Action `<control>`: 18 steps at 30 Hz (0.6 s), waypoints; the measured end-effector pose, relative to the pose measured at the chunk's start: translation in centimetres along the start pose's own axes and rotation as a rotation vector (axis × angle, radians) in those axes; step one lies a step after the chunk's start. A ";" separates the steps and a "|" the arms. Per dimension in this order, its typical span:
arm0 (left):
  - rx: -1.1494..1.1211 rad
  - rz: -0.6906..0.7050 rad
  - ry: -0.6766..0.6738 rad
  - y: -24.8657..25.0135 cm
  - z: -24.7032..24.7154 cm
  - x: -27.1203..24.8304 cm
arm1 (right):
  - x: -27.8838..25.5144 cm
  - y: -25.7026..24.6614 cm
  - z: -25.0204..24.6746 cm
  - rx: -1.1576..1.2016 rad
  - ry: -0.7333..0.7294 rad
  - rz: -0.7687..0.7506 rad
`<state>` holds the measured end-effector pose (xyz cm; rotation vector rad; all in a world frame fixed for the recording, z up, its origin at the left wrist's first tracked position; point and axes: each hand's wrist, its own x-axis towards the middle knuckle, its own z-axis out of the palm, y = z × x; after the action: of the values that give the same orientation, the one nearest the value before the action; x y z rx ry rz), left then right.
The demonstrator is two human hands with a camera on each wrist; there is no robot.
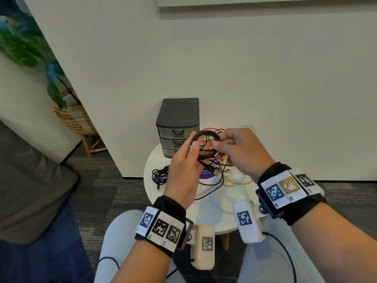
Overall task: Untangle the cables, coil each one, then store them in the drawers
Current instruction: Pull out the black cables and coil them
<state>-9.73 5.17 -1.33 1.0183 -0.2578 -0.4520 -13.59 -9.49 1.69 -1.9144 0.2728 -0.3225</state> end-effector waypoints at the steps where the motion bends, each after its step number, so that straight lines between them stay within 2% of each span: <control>1: 0.003 -0.010 0.014 0.0 -0.1 0.1 | 0.0 0.2 0.1 -0.016 -0.019 -0.008; 8: 0.059 -0.093 0.055 -0.4 -0.7 0.4 | 0.1 2.0 0.8 -0.148 -0.026 -0.065; 14: 0.004 -0.221 0.074 -0.2 -0.9 0.5 | -0.2 3.7 1.3 -0.112 -0.014 -0.082; 18: -0.088 -0.301 0.066 0.3 -1.2 0.6 | -1.0 3.6 1.0 0.023 -0.052 -0.103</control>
<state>-8.65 5.91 -1.63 0.9876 -0.0238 -0.6947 -14.29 -9.58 -2.07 -1.9147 0.1357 -0.3419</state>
